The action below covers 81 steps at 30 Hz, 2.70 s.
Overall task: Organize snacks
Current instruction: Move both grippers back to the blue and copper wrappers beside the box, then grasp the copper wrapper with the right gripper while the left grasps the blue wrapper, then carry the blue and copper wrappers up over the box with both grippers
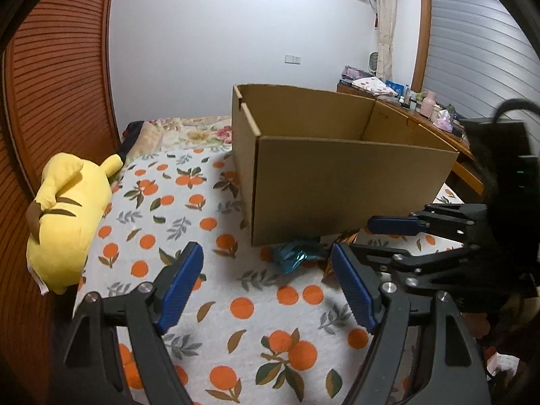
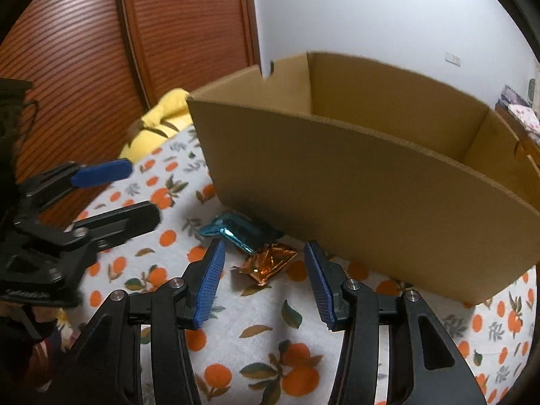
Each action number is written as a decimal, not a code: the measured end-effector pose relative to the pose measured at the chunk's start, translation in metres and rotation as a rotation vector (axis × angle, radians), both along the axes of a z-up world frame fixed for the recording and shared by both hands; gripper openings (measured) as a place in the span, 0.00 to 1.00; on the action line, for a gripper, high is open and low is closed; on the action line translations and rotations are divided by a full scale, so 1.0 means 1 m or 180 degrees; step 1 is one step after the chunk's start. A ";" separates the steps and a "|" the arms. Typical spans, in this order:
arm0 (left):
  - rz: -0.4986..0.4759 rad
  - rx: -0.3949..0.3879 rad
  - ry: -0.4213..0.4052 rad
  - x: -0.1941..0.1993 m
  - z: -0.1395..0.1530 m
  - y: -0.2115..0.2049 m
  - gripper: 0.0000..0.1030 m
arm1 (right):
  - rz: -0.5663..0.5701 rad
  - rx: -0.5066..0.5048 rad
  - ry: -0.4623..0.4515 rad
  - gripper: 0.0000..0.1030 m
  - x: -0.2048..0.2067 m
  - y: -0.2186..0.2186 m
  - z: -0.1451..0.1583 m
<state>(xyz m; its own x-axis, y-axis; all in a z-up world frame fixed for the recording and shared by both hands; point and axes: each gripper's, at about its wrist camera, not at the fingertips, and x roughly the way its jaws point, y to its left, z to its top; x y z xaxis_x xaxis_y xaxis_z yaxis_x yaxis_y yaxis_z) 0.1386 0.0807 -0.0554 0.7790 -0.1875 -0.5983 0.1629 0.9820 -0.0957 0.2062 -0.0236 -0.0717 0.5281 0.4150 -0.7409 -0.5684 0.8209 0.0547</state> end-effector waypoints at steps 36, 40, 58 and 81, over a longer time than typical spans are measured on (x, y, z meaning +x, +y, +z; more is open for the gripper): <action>-0.0134 0.0109 0.0447 0.048 -0.038 -0.042 0.72 | -0.0054 0.0196 -0.0050 0.14 -0.030 -0.047 0.012; -0.0130 0.0050 0.0576 0.058 -0.044 -0.044 0.68 | -0.0064 0.0208 -0.0125 0.14 -0.039 -0.054 0.018; -0.0206 0.0047 0.0658 0.046 -0.048 -0.050 0.29 | -0.0071 0.0294 -0.0162 0.14 -0.045 -0.065 0.021; -0.0546 -0.0109 -0.0013 -0.009 0.043 -0.078 0.29 | -0.0211 0.0449 -0.0414 0.14 -0.062 -0.095 0.054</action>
